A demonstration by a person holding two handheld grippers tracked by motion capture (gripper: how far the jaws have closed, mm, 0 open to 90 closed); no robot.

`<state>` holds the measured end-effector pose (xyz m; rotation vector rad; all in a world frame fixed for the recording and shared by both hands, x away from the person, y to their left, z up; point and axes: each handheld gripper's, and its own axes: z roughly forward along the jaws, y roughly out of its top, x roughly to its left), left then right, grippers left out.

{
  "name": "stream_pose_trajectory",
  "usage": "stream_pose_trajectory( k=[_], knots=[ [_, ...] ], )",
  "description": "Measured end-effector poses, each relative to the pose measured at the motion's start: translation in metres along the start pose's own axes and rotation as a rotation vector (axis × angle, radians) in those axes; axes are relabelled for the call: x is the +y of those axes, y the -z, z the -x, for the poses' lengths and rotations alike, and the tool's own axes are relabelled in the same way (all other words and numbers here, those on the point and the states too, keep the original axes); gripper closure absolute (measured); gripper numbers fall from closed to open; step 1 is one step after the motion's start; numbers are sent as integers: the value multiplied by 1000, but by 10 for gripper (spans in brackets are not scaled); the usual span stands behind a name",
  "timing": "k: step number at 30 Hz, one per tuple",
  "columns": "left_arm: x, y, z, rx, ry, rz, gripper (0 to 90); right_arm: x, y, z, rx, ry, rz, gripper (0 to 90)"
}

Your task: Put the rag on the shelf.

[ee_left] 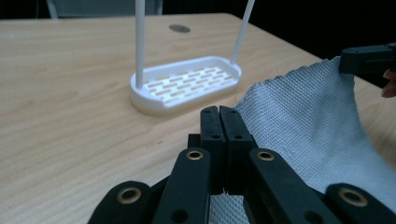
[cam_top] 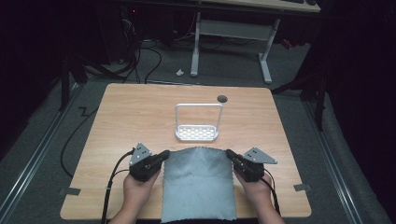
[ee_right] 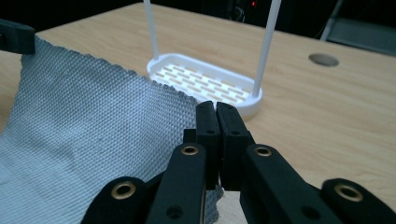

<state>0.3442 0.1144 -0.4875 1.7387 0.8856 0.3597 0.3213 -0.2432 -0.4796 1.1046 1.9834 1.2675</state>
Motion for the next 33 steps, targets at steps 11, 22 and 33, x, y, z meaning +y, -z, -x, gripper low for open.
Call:
stream_pose_trajectory(
  k=[11,22,33],
  knots=[
    [30,15,6,-7,-37,108,891,32,15,-7,-13,37,112,895],
    [72,19,1,13,-70,192,891,69,20,0,-10,21,194,895],
    [102,23,1,22,-91,244,892,97,28,7,-23,11,257,895]
  ],
)
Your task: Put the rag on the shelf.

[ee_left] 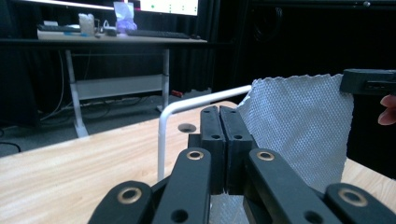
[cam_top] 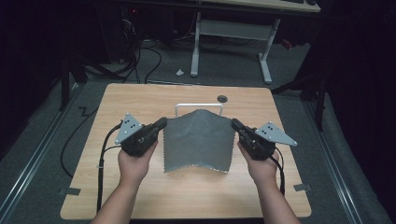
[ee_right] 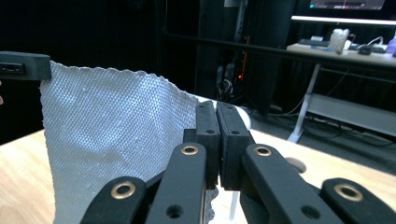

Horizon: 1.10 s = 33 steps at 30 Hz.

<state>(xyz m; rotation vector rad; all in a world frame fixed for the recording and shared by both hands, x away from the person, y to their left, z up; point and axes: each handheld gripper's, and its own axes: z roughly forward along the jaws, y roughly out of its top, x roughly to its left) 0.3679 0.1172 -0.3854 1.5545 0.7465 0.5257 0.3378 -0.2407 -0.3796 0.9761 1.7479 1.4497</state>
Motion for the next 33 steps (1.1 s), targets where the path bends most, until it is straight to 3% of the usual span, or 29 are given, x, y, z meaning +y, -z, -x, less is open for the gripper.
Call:
stream_pose_trajectory(
  k=[7,13,15,17,21,27,33],
  knots=[
    [19,1,1,5,-37,22,892,23,6,5,-14,27,49,896],
    [26,0,-2,16,-47,22,892,31,6,8,-18,33,56,896],
    [29,-1,-4,10,-35,24,893,31,4,10,-14,12,54,896],
    [34,-2,-6,31,-65,20,893,33,2,13,-13,1,43,896],
    [45,-10,-16,51,-83,4,893,42,-3,21,-15,-34,47,896],
    [60,-26,-26,86,-122,4,894,54,-17,28,-30,-31,50,896],
    [68,-48,-36,138,-156,-8,894,62,-42,40,-68,-20,36,897]
  ],
)
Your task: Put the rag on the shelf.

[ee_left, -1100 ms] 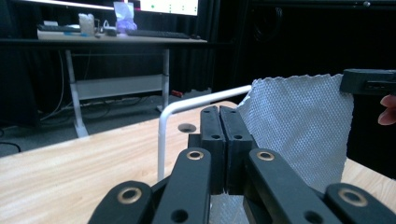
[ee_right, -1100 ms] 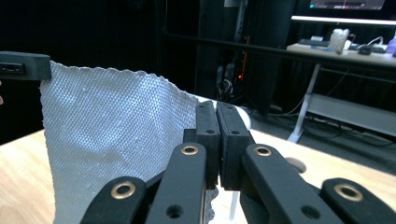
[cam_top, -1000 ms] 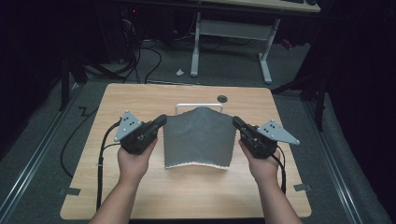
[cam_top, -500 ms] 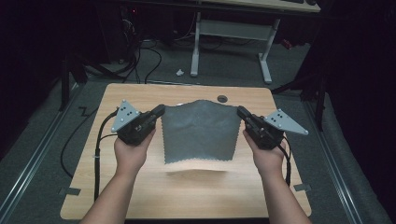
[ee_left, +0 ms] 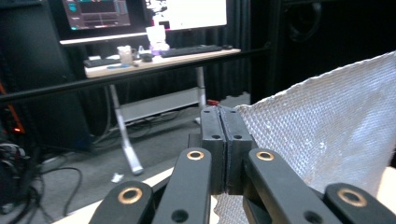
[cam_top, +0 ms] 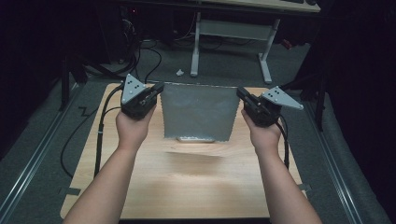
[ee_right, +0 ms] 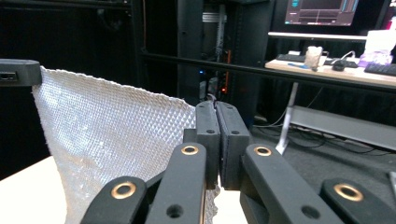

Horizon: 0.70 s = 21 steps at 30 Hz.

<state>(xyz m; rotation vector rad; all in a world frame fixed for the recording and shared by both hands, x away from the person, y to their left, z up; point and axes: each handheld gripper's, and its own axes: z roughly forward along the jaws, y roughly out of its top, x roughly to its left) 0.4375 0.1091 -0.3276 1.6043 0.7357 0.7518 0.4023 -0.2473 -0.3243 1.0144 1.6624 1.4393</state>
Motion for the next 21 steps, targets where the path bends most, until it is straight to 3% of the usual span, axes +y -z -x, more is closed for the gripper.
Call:
stream_pose_trajectory(
  k=[10,12,17,19,21],
  knots=[
    [-7,-44,-14,66,-10,-62,893,-3,-40,20,-16,21,-47,896],
    [-8,-52,-14,72,-36,-91,893,-4,-47,27,-19,12,-66,896],
    [-19,-74,-18,64,-37,-169,894,-18,-68,38,-55,-14,-145,896],
    [-28,-81,-20,56,-42,-214,893,-22,-71,40,-55,-14,-155,896],
    [-37,-84,-22,36,-21,-245,894,-30,-78,43,-46,-21,-175,896]
  ],
)
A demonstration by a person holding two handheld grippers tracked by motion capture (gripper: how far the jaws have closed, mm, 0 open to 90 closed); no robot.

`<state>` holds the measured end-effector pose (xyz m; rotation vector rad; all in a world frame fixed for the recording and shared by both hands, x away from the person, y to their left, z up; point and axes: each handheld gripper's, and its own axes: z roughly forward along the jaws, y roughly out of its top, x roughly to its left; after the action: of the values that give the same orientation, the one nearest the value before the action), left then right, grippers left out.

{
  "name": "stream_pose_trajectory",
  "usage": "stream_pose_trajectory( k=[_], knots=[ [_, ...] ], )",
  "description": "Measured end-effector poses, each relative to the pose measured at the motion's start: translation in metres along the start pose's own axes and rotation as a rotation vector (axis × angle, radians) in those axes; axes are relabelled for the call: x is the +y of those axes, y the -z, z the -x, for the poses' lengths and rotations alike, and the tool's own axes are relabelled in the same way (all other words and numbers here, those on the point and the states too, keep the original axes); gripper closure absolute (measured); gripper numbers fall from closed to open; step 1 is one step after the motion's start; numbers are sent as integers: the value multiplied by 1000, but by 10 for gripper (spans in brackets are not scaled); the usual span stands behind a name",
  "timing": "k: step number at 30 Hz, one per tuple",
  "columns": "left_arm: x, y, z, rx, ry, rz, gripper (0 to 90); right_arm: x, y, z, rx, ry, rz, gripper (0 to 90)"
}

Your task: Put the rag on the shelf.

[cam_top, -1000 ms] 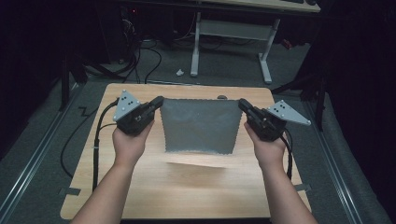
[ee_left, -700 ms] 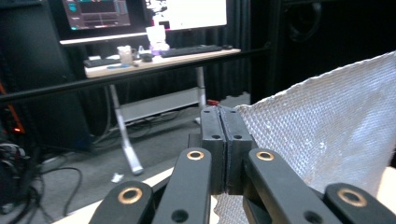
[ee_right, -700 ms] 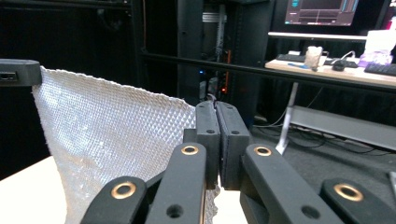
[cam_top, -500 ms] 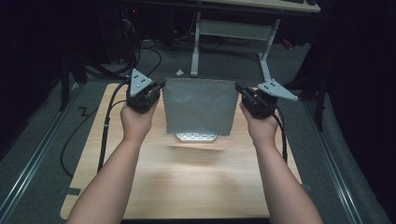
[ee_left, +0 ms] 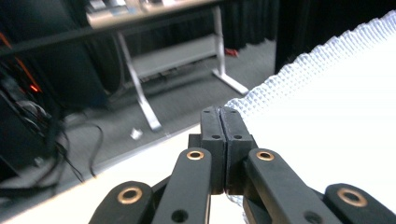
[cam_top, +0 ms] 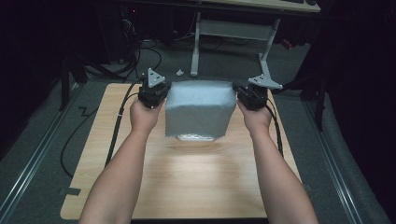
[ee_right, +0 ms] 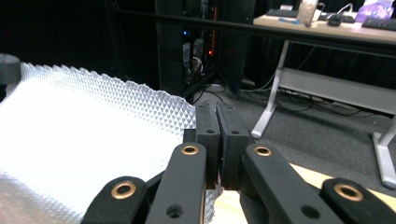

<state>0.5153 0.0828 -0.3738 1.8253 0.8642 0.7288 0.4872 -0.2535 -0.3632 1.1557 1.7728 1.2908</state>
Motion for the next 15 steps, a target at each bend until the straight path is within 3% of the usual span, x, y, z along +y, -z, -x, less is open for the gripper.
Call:
stream_pose_trajectory(
  k=[4,9,15],
  knots=[
    [-16,-3,0,-24,11,-34,895,-7,-6,0,11,15,-23,896],
    [-33,-5,0,-60,44,-54,896,-24,-16,4,44,-32,-96,895],
    [-54,0,5,-95,70,-65,896,-44,-18,4,73,-43,-110,895]
  ],
)
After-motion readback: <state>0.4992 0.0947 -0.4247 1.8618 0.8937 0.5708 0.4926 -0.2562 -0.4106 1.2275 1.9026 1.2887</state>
